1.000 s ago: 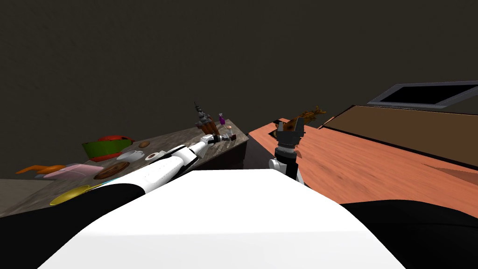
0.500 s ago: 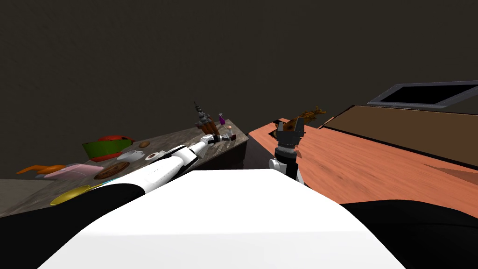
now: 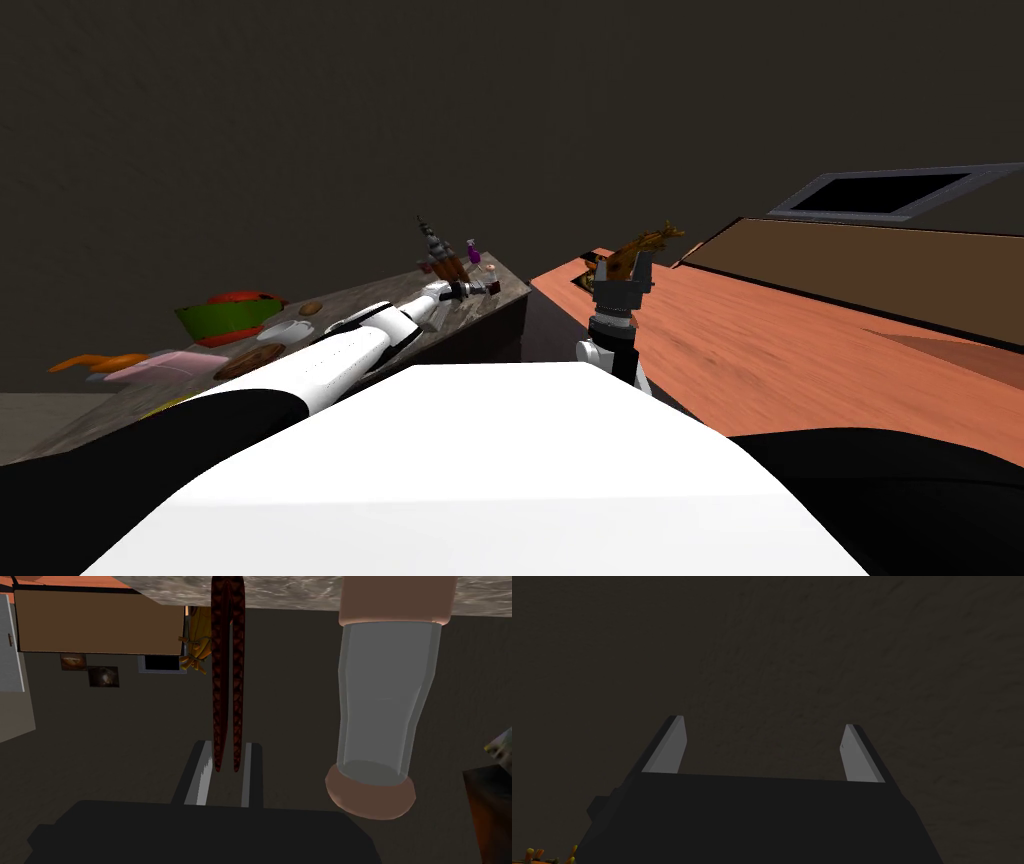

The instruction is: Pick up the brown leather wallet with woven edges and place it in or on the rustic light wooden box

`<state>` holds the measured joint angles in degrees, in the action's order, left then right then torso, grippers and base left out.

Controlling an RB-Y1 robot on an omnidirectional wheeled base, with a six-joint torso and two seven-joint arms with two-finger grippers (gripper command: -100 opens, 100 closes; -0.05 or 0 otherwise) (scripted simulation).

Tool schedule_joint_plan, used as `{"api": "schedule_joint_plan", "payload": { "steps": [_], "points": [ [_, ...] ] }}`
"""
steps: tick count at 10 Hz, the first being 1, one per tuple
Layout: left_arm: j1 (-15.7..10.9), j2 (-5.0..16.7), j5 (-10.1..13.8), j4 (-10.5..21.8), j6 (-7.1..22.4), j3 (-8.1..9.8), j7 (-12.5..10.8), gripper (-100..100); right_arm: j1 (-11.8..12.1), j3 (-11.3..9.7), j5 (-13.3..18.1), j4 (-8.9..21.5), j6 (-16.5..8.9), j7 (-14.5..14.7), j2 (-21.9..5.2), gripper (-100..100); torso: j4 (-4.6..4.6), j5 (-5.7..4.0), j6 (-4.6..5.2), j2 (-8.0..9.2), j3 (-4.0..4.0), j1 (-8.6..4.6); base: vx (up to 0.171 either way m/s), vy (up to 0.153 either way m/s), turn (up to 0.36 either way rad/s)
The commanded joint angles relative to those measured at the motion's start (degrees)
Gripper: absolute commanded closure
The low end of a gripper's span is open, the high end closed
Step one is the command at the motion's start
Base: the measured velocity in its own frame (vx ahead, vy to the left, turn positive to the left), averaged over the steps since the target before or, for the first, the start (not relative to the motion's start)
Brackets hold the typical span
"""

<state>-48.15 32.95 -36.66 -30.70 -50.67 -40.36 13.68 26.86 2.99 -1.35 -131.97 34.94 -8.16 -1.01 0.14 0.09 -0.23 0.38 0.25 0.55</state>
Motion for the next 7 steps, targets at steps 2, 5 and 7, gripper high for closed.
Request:
{"api": "schedule_joint_plan", "payload": {
  "steps": [2,5,7],
  "points": [
    [-0.8,2.5,0.0,-2.4,1.5,-0.63,-2.7,100,0.0,0.0,0.0,0.0,0.0,0.0,0.0,0,-0.04,-0.01,0.02,-0.23,-0.13,-0.1,-0.065,0.05,-0.01],
    [-2.3,4.2,0.1,-2.2,1.2,-0.95,-4.1,100,0.0,0.0,0.0,0.0,0.0,0.0,0.0,0,0.15,-0.03,-0.28,0.12,0.13,0.3,-0.121,0.083,-0.033],
    [-4.5,6.7,0.3,-2.2,0.3,-1.49,-6.4,100,0.0,0.0,0.0,0.0,0.0,0.0,0.0,0,0.2,-0.02,-0.49,0.17,0.19,0.48,-0.122,0.108,-0.007]
  ]
}}
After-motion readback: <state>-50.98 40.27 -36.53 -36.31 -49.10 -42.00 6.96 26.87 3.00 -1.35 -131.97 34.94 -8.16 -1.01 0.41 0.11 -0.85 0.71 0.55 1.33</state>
